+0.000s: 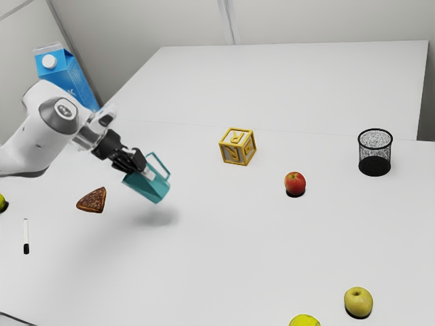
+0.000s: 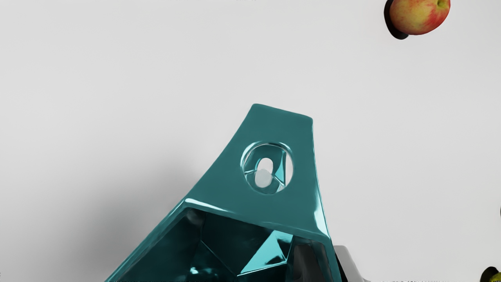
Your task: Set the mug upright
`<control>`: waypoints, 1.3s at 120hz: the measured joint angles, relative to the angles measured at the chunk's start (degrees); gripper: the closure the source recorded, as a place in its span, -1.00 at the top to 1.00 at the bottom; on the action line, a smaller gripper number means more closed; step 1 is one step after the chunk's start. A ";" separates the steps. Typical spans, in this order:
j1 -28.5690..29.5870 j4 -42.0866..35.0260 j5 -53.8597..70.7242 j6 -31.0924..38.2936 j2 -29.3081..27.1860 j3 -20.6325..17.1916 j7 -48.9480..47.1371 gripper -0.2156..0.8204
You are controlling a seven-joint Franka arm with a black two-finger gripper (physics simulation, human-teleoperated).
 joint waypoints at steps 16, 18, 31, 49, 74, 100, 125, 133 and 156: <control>-2.65 2.64 8.08 -0.37 0.01 -0.54 -3.21 -0.89; -2.73 3.09 9.26 -0.42 0.05 -0.84 -3.71 -0.89; -3.42 4.58 16.61 -0.76 -0.01 -2.74 -7.35 -0.90; -3.36 5.64 24.64 -1.67 -0.17 -4.21 -12.79 -0.91; -4.98 5.37 34.34 -2.07 -1.04 -5.88 -20.83 -0.92; -6.52 0.53 40.66 1.17 -2.27 -7.37 -28.86 -0.92; -6.66 -3.01 42.84 6.07 -2.30 -8.34 -34.99 -0.92; -6.64 -4.02 43.05 7.04 -2.28 -8.44 -36.63 -0.92; -7.07 -5.62 43.18 7.99 -1.66 -8.72 -40.49 -0.92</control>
